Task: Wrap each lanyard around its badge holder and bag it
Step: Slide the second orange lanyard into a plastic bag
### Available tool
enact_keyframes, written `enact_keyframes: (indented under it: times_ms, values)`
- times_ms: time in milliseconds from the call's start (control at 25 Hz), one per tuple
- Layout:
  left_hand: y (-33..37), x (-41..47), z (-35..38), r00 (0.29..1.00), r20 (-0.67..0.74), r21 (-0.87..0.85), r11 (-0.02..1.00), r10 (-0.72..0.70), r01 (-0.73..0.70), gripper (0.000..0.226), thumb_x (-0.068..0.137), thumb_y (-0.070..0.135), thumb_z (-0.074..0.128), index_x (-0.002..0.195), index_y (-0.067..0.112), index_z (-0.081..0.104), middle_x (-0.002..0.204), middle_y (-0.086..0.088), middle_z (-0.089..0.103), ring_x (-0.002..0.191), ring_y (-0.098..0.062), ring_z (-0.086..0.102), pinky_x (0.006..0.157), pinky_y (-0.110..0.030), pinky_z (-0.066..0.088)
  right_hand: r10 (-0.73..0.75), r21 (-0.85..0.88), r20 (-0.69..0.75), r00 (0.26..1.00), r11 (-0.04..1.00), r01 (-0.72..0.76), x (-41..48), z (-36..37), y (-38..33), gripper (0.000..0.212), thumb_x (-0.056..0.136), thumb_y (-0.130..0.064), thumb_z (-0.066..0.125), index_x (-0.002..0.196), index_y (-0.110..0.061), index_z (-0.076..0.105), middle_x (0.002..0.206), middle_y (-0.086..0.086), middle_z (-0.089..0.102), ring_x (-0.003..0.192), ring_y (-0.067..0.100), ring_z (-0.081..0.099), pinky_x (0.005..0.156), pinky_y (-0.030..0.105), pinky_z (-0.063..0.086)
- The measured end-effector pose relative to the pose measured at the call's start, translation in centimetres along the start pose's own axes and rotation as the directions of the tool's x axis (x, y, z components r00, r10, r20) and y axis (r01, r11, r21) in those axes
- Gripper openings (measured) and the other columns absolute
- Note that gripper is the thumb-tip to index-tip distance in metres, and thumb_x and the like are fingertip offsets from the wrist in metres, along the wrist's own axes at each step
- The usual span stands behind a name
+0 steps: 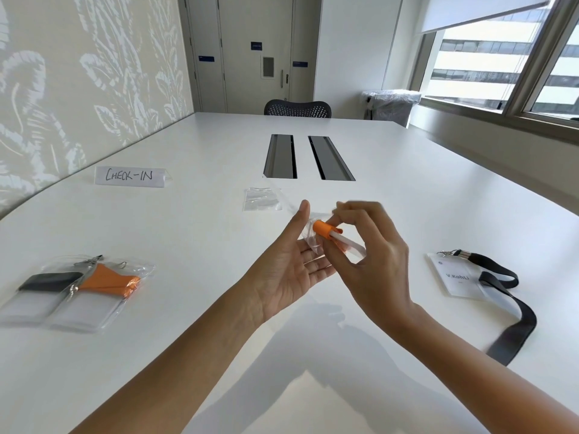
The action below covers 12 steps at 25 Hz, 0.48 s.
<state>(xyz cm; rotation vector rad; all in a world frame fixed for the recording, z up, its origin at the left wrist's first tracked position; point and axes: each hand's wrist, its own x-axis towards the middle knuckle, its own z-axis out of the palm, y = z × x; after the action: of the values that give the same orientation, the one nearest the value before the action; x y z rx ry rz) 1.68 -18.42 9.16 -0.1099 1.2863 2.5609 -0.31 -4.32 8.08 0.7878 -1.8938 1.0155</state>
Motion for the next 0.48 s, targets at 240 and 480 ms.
enact_keyframes:
  times_ms: [240,480]
  values:
    - [-0.07,-0.17,-0.04,0.998,0.010,0.074,0.996,-0.055,0.054,0.086,0.072,0.068,0.057,0.125,-0.001,0.057,0.128,-0.019,0.061,0.115,-0.026,0.063,0.108,-0.043,0.042,0.091,0.118,0.079,0.993,0.988,-0.100,0.19,-0.14,0.12,0.016,0.085,-0.010,0.075,0.100,-0.004,0.072,0.113,0.002,0.072,0.101,0.001,0.066,0.081,0.004,0.045]
    - [0.51,-0.30,-0.20,0.993,0.028,0.119,0.986,-0.118,0.113,0.094,0.070,0.069,0.058,0.126,-0.006,0.052,0.121,-0.020,0.063,0.117,-0.030,0.061,0.101,-0.049,0.047,0.088,0.190,0.117,0.989,0.976,-0.109,0.40,-0.48,-0.11,0.011,0.079,-0.006,0.079,0.091,-0.006,0.077,0.088,-0.002,0.075,0.083,0.001,0.068,0.073,0.007,0.048]
